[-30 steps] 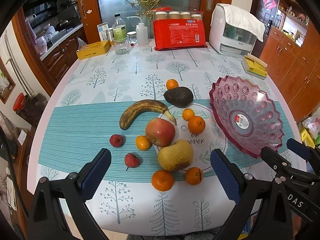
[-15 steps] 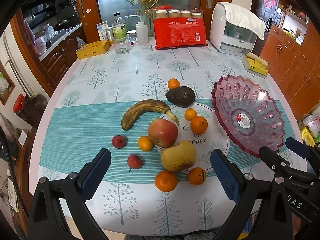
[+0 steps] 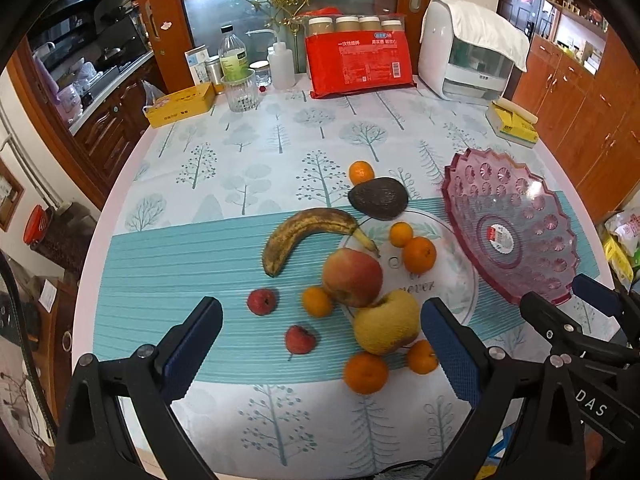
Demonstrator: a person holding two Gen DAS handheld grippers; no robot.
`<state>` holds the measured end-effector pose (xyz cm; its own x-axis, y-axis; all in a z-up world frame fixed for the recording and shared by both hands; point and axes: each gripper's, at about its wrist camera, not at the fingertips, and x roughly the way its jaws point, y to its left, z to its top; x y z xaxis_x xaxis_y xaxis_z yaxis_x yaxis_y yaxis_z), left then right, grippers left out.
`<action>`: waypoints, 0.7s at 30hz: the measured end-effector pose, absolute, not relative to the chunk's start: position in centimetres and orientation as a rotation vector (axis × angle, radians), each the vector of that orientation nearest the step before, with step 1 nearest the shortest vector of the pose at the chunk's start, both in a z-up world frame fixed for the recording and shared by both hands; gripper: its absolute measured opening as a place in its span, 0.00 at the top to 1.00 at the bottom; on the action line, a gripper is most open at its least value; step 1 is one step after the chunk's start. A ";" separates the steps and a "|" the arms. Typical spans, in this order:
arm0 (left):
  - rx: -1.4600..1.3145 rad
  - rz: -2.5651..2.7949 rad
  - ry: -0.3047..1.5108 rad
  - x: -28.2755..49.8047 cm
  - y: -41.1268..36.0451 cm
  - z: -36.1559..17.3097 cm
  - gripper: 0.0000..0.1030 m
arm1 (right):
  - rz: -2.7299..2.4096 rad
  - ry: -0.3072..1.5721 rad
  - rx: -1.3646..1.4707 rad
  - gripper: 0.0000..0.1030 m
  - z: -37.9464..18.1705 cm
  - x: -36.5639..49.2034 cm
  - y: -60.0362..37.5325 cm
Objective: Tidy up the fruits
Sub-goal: 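Grasp the red apple with the left tool while the right tool grasps the yellow pear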
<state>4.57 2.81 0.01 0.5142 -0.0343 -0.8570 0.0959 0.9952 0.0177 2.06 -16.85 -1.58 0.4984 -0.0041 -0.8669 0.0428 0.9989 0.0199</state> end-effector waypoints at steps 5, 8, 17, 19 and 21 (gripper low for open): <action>0.082 -0.094 1.046 6.2 5.0 -0.2 0.04 | -0.046 1.066 0.060 0.26 -1.9 2.8 -15.2; 0.117 -0.122 1.053 7.3 6.0 -0.4 0.04 | -0.056 1.080 0.077 0.26 -2.3 3.2 -14.4; 0.238 -0.284 1.110 10.6 7.4 -3.4 0.04 | -0.078 1.150 0.173 0.26 -5.2 3.7 -13.2; 0.253 -0.312 1.115 11.3 7.4 -4.0 0.04 | -0.075 1.161 0.208 0.26 -6.0 3.7 -13.0; 0.257 -0.348 1.123 11.9 7.3 -4.5 0.04 | -0.069 1.168 0.235 0.26 -6.7 3.6 -12.8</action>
